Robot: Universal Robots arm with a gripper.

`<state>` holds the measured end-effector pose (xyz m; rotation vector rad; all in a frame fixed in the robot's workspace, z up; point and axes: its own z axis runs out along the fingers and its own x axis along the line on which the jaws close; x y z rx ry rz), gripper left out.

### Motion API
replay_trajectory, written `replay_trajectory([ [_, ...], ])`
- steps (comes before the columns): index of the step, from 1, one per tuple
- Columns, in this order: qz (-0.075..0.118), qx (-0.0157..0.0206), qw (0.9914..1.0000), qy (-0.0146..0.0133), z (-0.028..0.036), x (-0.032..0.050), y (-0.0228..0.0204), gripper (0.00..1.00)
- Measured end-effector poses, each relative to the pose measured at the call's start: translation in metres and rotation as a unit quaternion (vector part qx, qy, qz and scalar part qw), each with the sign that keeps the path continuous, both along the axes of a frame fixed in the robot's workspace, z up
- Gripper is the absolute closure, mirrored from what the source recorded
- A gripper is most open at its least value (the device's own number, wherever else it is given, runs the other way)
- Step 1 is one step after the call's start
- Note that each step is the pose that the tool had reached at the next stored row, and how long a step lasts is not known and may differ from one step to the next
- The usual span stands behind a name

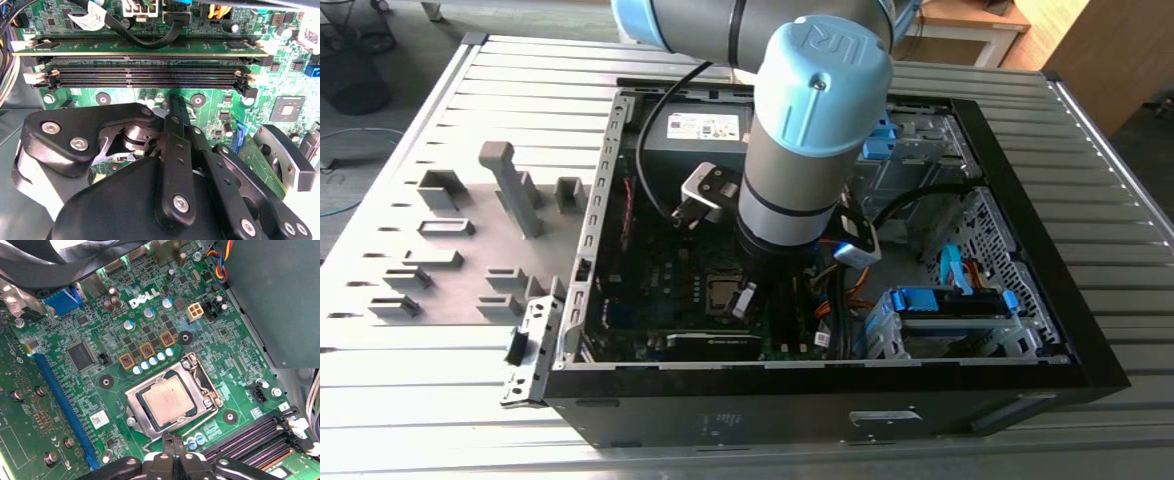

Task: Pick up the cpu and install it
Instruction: 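Install the first cpu locking lever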

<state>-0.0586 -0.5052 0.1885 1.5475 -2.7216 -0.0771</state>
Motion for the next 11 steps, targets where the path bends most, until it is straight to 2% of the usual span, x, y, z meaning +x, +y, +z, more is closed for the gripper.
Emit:
replay_trajectory([
  [2, 0.0, 0.0017, 1.0, 0.0, 0.0, -0.0002, 0.0, 0.89],
  [8, 0.0, 0.0034, 0.99999, 0.0, -0.0001, -0.0003, -0.0001, 0.89],
  [11, 0.0, 0.0054, 0.99999, 0.0, -0.0001, -0.0005, -0.0007, 0.89],
])
